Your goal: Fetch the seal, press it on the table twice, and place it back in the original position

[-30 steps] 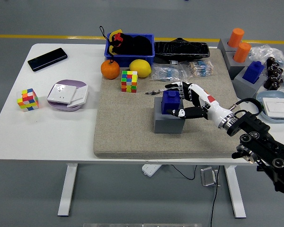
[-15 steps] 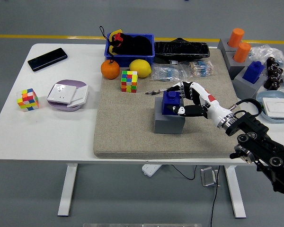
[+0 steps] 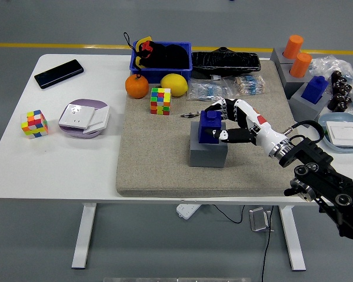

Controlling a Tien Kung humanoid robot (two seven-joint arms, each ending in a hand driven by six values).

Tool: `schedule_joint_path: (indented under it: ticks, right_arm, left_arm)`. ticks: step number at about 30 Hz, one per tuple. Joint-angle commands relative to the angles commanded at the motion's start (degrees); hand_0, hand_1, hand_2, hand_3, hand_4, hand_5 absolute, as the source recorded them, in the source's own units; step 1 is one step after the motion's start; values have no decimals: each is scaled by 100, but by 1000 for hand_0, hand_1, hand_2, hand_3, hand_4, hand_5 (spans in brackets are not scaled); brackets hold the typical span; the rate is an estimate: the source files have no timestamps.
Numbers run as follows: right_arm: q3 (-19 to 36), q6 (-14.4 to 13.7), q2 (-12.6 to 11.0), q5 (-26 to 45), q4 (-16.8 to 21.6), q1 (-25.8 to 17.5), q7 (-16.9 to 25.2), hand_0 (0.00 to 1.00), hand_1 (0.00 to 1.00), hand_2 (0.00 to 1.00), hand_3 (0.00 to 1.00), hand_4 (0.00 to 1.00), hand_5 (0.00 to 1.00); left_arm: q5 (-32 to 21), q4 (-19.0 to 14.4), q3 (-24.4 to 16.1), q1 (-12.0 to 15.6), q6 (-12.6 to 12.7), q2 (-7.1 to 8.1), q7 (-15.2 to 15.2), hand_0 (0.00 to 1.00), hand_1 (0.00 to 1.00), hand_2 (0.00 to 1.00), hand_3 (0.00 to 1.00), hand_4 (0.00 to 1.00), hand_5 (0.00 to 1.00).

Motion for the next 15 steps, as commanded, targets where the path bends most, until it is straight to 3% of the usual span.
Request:
schedule_joint_path:
  ticks: [6, 15]
  right_arm:
    - [154, 30, -162, -87, 326, 77, -82, 560, 408, 415, 433, 659, 2]
    - [647, 96, -665, -295, 785, 85, -181, 565, 408, 416, 433, 661, 2]
  left_arm:
    - [4, -3, -16, -2, -3, -5, 2, 721, 691, 679, 749, 679, 263]
    - [-24, 8, -11, -4, 2, 12, 3, 723, 691, 679, 750, 680, 262]
